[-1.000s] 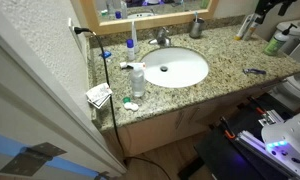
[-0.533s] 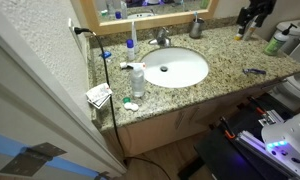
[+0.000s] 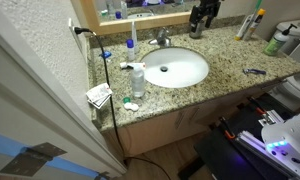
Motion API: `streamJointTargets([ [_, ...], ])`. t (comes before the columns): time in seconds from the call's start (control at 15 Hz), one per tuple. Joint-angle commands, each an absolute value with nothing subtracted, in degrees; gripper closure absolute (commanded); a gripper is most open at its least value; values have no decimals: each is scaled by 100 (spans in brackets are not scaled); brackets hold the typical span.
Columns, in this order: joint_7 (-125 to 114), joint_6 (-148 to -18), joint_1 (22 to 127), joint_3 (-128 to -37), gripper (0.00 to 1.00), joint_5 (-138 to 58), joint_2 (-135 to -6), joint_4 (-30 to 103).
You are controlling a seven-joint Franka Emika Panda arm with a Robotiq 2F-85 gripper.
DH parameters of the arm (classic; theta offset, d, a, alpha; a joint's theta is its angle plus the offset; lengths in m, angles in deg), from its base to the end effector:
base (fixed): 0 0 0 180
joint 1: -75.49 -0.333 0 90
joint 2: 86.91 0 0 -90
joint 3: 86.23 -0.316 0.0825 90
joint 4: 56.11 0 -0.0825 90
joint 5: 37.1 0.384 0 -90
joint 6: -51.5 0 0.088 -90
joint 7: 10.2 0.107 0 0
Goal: Open the tap
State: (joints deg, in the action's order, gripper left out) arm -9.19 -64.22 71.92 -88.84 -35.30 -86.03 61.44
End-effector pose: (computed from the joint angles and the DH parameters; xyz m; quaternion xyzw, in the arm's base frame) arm 0.5438 0.0607 0.4264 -0.9989 -0.0379 0.0245 0.0128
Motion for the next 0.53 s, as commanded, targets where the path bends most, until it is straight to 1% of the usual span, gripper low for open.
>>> streamJointTargets([
  [0.0,-833,-6637,7178,-8924,0,-3746,-8547,6305],
  [0.2,-21,-7419,7094,-8969,0,-4337,-7937,6267],
  [0.47,834,-8689,6987,-8847,0,-4500,-7079,5775],
])
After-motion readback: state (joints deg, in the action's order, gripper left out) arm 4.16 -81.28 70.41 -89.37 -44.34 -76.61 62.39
